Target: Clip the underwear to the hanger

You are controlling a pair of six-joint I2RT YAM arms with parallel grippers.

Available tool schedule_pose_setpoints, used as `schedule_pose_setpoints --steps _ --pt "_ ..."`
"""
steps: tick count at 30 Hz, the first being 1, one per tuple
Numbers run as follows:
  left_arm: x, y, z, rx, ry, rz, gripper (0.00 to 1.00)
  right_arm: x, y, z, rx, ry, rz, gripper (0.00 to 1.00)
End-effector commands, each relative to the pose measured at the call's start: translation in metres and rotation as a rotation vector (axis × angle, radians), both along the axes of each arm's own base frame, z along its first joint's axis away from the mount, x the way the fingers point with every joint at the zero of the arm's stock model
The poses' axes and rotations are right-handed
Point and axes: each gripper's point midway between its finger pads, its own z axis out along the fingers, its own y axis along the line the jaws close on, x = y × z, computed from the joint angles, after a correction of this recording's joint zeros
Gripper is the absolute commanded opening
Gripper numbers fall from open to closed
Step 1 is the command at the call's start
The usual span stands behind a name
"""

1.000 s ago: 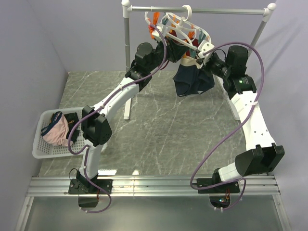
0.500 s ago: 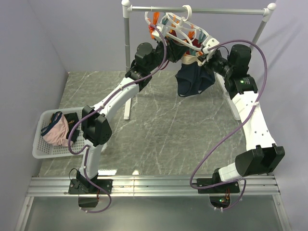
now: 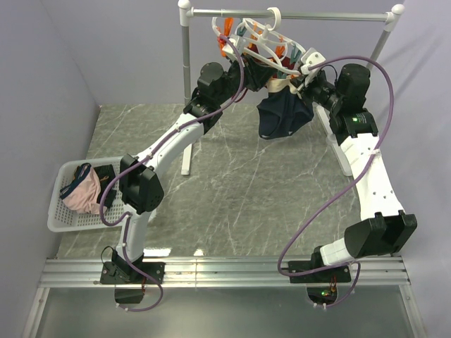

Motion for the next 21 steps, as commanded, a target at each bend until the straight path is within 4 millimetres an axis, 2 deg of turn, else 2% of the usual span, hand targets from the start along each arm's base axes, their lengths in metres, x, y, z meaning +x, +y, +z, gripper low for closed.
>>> schedule_pose_setpoints --steps 1,21 --pt "-0.001 0.001 0.002 0.000 -0.014 -0.005 0.22 -0.012 -0.006 0.041 0.031 -0.115 -0.016 0.00" --pt "-0.003 0.010 0.023 -0.044 -0.059 -0.008 0.41 -0.013 -0.003 0.041 0.027 -0.123 0.004 0.00"
